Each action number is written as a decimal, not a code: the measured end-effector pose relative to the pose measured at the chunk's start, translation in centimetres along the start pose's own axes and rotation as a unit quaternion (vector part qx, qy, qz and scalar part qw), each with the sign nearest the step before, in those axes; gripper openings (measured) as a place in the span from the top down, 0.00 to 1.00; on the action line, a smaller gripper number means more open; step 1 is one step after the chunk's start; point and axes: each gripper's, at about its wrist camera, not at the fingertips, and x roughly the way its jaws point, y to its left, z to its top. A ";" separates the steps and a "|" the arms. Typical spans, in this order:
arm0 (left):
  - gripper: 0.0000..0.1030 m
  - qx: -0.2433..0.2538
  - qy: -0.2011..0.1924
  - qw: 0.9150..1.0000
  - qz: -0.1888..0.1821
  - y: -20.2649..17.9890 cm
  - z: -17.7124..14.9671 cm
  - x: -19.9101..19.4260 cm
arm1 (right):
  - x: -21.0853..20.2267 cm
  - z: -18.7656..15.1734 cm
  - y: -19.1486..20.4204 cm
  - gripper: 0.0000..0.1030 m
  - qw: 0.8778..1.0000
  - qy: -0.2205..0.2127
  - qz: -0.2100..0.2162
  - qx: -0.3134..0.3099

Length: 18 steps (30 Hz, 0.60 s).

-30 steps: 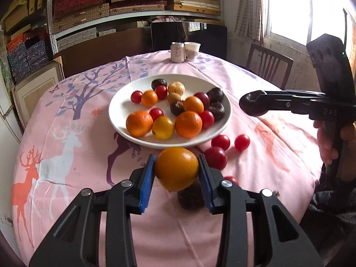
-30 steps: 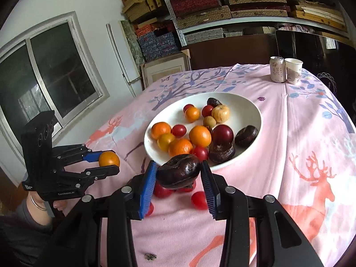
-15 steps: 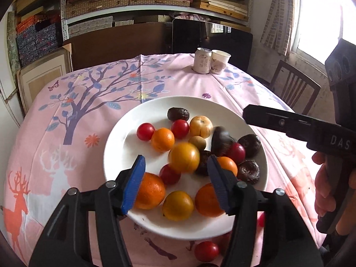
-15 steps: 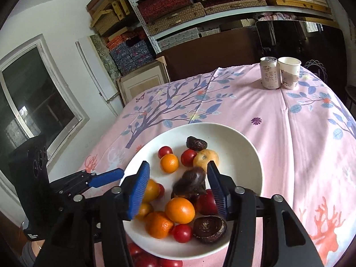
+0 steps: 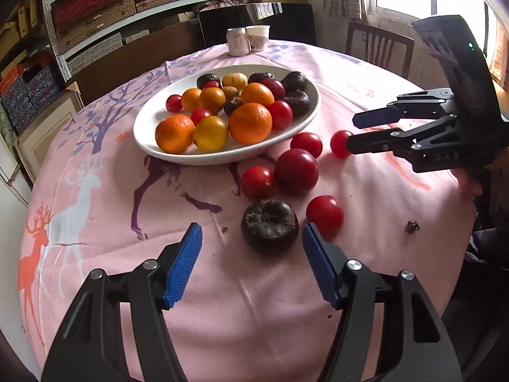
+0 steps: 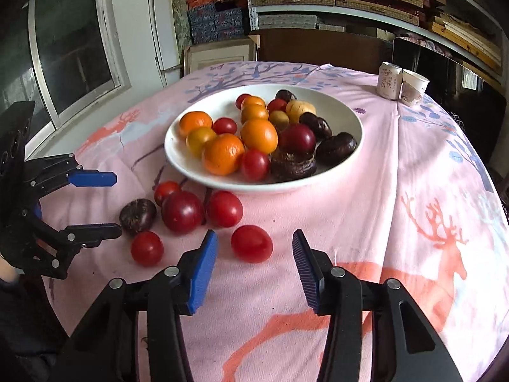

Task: Organize fruits
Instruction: 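Grasp a dark mangosteen with the left tool while the right tool grasps a red tomato, then lower both fruits onto the white plate and open both tools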

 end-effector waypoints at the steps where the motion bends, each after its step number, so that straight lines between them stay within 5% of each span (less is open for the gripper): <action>1: 0.42 -0.001 0.005 1.000 0.001 -0.1 0.0 0.5 | 0.4 0.0 0.0 0.55 1.000 0.005 0.004 0.005; 4: 0.45 0.005 0.021 1.000 0.002 -0.6 0.4 1.9 | 1.6 0.4 0.1 0.60 1.000 0.027 0.003 0.012; 6: 0.47 0.006 0.017 1.000 0.003 -0.8 0.9 2.2 | 2.1 0.4 0.2 0.72 0.999 0.034 0.006 0.014; 8: 0.60 -0.001 0.015 1.000 -0.007 -0.6 1.2 2.3 | 1.9 0.3 0.2 0.73 0.999 0.027 0.002 0.021; 18: 0.60 -0.046 -0.055 0.997 -0.005 2.0 3.2 -2.9 | -3.3 2.8 -1.4 0.73 0.996 -0.051 0.048 0.052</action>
